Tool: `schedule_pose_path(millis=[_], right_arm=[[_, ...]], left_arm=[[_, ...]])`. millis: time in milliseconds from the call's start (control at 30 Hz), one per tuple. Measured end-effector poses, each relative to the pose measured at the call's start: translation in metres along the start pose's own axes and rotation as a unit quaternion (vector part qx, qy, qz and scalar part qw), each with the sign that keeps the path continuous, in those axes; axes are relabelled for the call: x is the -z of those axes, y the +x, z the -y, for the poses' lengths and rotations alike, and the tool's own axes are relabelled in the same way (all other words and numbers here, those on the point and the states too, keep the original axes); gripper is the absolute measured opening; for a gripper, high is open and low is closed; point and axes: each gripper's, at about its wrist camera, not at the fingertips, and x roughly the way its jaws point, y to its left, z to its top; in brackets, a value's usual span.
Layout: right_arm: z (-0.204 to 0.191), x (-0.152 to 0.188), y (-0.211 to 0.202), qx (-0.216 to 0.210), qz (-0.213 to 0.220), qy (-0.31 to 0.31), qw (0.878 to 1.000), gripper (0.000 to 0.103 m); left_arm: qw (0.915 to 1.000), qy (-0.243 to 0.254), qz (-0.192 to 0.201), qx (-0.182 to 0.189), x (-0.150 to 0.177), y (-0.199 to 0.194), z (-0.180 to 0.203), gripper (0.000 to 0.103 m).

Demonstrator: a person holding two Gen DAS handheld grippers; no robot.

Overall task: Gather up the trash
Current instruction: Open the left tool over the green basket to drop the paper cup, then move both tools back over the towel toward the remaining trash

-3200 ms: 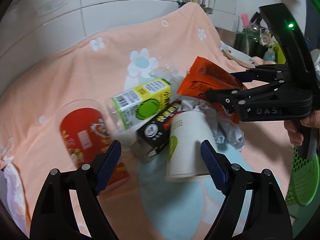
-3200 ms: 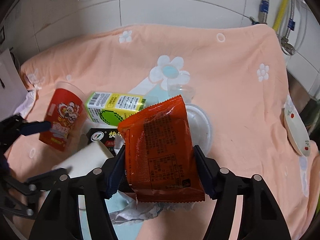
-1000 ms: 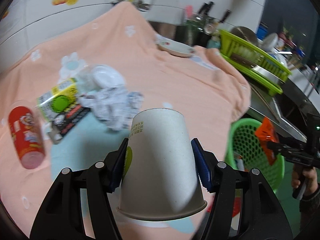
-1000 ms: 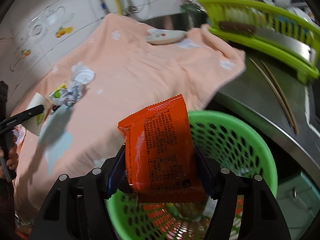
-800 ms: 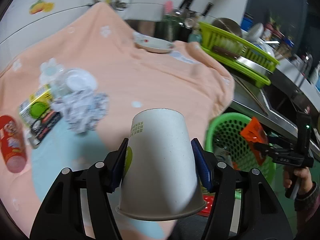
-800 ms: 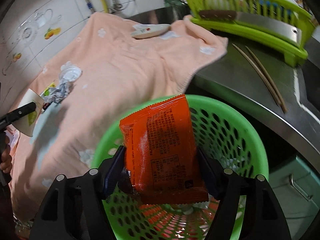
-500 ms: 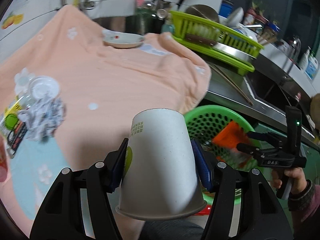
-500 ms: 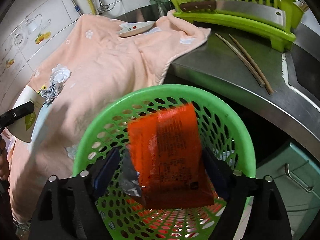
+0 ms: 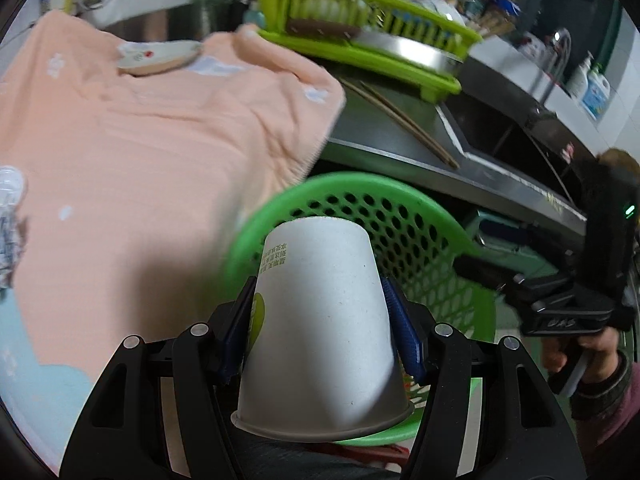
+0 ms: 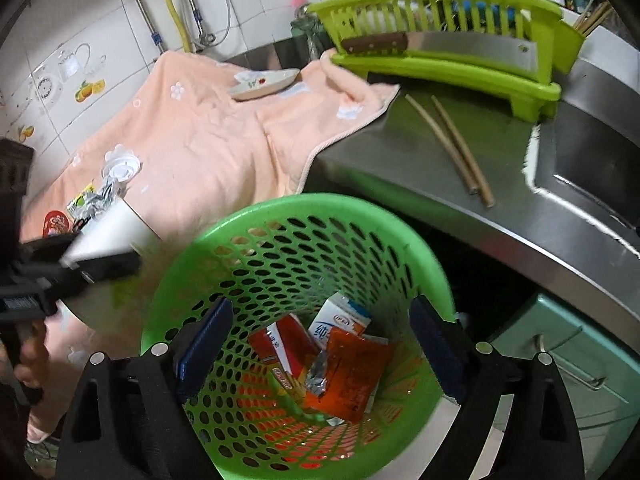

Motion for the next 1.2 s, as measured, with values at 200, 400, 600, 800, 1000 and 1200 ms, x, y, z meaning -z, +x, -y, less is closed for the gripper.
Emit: schedule_pose_path(millis=[200, 400, 600, 800, 1000, 1200], right_arm=[[0.012, 0.002, -0.013, 0.01, 0.015, 0.009, 1.0, 0.088], [0.02, 0.006, -0.015, 0.007, 0.017, 0.023, 1.0, 0.088], [0.021, 0.007, -0.015, 0.004, 0.017, 0.026, 1.0, 0.088], [0.015, 0.006, -0.016, -0.001, 0.017, 0.024, 1.0, 0.088], [0.006, 0.003, -0.016, -0.007, 0.018, 0.015, 1.0, 0.088], [-0.014, -0.004, -0.01, -0.022, 0.013, -0.005, 1.0, 0.088]], left_arm=[[0.9992, 0.012, -0.037, 0.008, 0.009, 0.035, 0.018, 0.061], [0.9974, 0.015, -0.069, 0.009, 0.02, 0.061, 0.026, 0.063], [0.9969, 0.012, -0.077, 0.013, 0.023, 0.065, 0.026, 0.068], [0.9972, 0.012, -0.073, 0.015, 0.026, 0.057, 0.024, 0.073], [0.9987, -0.004, -0.05, 0.01, 0.024, 0.034, 0.012, 0.073], [0.9995, -0.019, -0.02, -0.013, 0.027, 0.001, -0.009, 0.073]])
